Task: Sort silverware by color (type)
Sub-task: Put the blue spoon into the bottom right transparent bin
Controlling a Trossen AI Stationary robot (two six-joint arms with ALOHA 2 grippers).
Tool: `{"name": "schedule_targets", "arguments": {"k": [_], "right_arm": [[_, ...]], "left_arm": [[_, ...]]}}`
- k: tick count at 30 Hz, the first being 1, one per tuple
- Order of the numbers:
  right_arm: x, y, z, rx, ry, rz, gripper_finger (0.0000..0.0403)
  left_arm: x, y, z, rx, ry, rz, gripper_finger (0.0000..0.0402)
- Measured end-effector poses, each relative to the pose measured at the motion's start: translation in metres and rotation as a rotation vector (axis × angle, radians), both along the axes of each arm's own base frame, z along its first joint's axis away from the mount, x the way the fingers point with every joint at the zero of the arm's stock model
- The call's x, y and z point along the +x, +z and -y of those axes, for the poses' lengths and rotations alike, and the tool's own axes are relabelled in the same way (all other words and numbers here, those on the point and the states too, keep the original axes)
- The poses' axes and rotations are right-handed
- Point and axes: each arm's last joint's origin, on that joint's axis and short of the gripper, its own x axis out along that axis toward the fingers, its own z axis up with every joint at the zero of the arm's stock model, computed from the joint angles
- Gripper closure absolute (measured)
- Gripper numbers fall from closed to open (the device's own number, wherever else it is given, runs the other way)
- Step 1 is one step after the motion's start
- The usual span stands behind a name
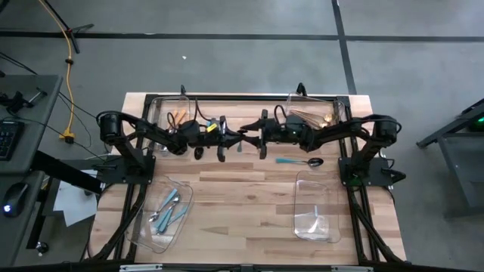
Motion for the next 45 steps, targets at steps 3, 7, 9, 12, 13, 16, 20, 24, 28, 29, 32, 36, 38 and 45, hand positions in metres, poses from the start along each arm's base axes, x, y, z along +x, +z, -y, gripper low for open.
{"name": "schedule_targets", "arguments": {"k": [3, 7, 9, 12, 13, 16, 20, 24, 28, 29, 32, 36, 38, 45], "right_arm": [[0.004, 0.002, -0.003, -0.009, 0.012, 0.008, 0.0241], [0.005, 0.005, -0.008, -0.031, 0.024, 0.027, 0.0246], [0.005, 0.005, -0.008, -0.032, 0.024, 0.033, 0.0259], [0.005, 0.005, -0.008, -0.027, 0.023, 0.033, 0.0292], [0.005, 0.005, -0.008, -0.028, 0.023, 0.032, 0.0306], [0.005, 0.005, -0.008, -0.027, 0.021, 0.030, 0.0356], [0.005, 0.005, -0.008, -0.027, 0.018, 0.028, 0.0393], [0.005, 0.005, -0.008, -0.026, 0.018, 0.026, 0.0394], [0.005, 0.004, -0.008, -0.023, 0.020, 0.024, 0.0396], [0.005, 0.004, -0.008, -0.023, 0.021, 0.023, 0.0397], [0.005, 0.003, -0.008, -0.022, 0.022, 0.013, 0.0399], [0.005, 0.003, -0.008, -0.022, 0.026, 0.007, 0.0400], [0.004, 0.003, -0.008, -0.021, 0.027, 0.004, 0.0400], [-0.016, 0.015, -0.006, -0.046, 0.004, -0.012, 0.0401]], "left_arm": [[0.001, 0.000, 0.002, 0.000, -0.007, 0.001, 0.0401], [0.001, 0.000, 0.002, -0.001, -0.008, -0.006, 0.0401], [0.001, 0.000, 0.002, -0.001, -0.008, -0.006, 0.0401], [0.001, 0.000, 0.002, -0.001, -0.008, -0.007, 0.0401], [0.001, -0.001, 0.002, -0.001, -0.008, -0.007, 0.0401], [0.001, -0.001, 0.002, -0.001, -0.008, -0.009, 0.0402], [0.001, -0.001, 0.002, -0.001, -0.008, -0.009, 0.0402], [0.001, -0.001, 0.002, -0.002, -0.008, -0.010, 0.0399], [0.001, -0.001, 0.002, -0.001, -0.009, -0.010, 0.0388], [0.001, -0.001, 0.002, -0.001, -0.009, -0.010, 0.0385], [0.001, -0.001, 0.002, -0.001, -0.008, -0.007, 0.0377], [0.001, -0.001, 0.002, -0.001, -0.008, -0.009, 0.0359], [0.001, -0.001, 0.002, -0.002, -0.007, -0.012, 0.0344], [-0.001, -0.003, 0.003, -0.006, -0.026, -0.037, 0.0275]]}}
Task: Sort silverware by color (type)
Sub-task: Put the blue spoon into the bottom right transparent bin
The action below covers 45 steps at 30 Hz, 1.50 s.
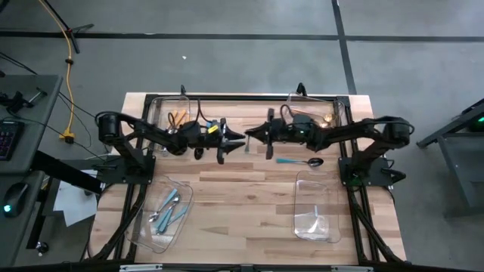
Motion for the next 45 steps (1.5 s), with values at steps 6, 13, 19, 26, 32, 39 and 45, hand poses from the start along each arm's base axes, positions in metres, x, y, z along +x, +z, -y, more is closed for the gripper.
{"name": "schedule_targets", "arguments": {"k": [6, 13, 19, 26, 32, 39, 45], "right_arm": [[-0.039, 0.011, -0.006, -0.038, -0.096, 0.042, 0.0402], [-0.081, 0.016, -0.013, -0.030, -0.111, 0.105, 0.0402], [-0.098, 0.018, -0.018, -0.016, -0.108, 0.139, 0.0402], [-0.098, 0.014, -0.018, 0.000, -0.107, 0.104, 0.0402], [-0.098, 0.014, -0.018, 0.013, -0.105, 0.099, 0.0402], [-0.098, 0.014, -0.018, 0.009, -0.106, 0.101, 0.0402], [-0.098, 0.014, -0.018, 0.009, -0.106, 0.101, 0.0402]], "left_arm": [[-0.009, 0.013, -0.005, -0.001, -0.025, -0.069, 0.0236], [-0.033, 0.045, -0.004, 0.066, -0.018, -0.123, 0.0230], [-0.055, 0.070, 0.002, 0.137, 0.025, -0.121, 0.0229], [-0.071, 0.076, 0.003, 0.195, 0.128, -0.137, 0.0229], [-0.089, 0.059, 0.005, 0.203, 0.200, -0.015, 0.0229], [-0.093, 0.060, 0.006, 0.184, 0.183, 0.014, 0.0229], [-0.093, 0.059, 0.006, 0.173, 0.166, 0.014, 0.0229]]}}
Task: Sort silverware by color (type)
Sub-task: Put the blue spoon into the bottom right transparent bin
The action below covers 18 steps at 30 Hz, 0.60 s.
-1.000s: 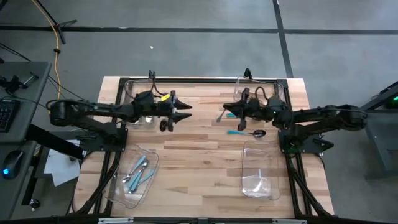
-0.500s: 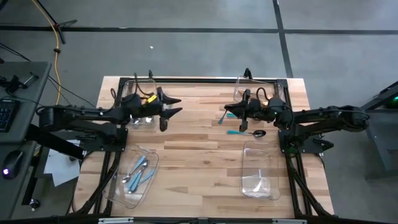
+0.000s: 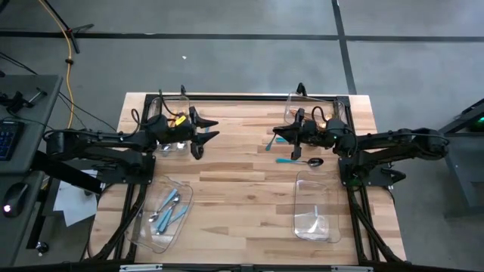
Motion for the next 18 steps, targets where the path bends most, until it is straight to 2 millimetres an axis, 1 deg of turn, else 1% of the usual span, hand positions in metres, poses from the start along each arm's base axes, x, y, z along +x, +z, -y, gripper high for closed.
{"name": "schedule_targets", "arguments": {"k": [11, 15, 18], "right_arm": [[0.000, 0.000, -0.001, 0.008, 0.006, 0.001, 0.0402], [0.009, 0.011, -0.012, 0.031, 0.065, -0.007, 0.0402], [0.022, 0.024, -0.026, 0.008, 0.120, -0.124, 0.0402]], "left_arm": [[0.000, 0.000, 0.000, -0.004, -0.001, 0.000, 0.0229], [0.000, 0.000, 0.000, -0.004, -0.001, -0.001, 0.0229], [0.000, -0.001, 0.000, -0.006, -0.001, -0.007, 0.0229]]}}
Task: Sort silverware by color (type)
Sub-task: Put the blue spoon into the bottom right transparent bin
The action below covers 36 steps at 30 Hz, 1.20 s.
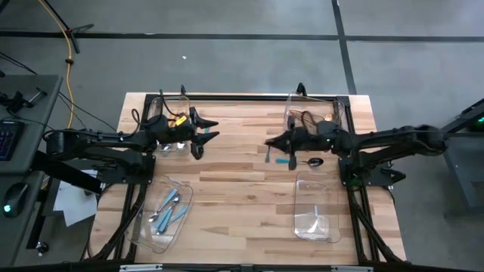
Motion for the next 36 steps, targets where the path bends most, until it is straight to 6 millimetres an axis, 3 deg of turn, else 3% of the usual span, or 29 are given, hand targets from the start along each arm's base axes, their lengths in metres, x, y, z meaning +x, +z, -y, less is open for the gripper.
{"name": "schedule_targets", "arguments": {"k": [6, 13, 17, 22, 30, 36], "right_arm": [[0.009, 0.042, -0.030, -0.019, -0.025, -0.475, 0.0402], [-0.024, 0.103, -0.068, 0.239, 0.051, -0.772, 0.0402], [-0.043, 0.117, -0.082, 0.402, -0.068, -0.839, 0.0402], [-0.049, 0.100, -0.094, 0.619, -0.282, -0.848, 0.0402], [-0.068, 0.030, -0.108, 0.876, -0.543, -1.121, 0.0402], [-0.073, 0.002, -0.112, 0.964, -0.600, -1.201, 0.0402]], "left_arm": [[0.000, -0.002, 0.000, -0.007, 0.000, -0.022, 0.0229], [0.000, -0.004, 0.000, -0.031, -0.002, -0.041, 0.0229], [0.001, -0.004, 0.000, -0.033, -0.003, -0.042, 0.0229], [0.001, -0.005, 0.000, -0.080, -0.007, -0.038, 0.0229], [0.001, -0.006, 0.000, -0.088, -0.007, -0.055, 0.0229], [0.001, -0.006, 0.000, -0.071, -0.005, -0.057, 0.0229]]}}
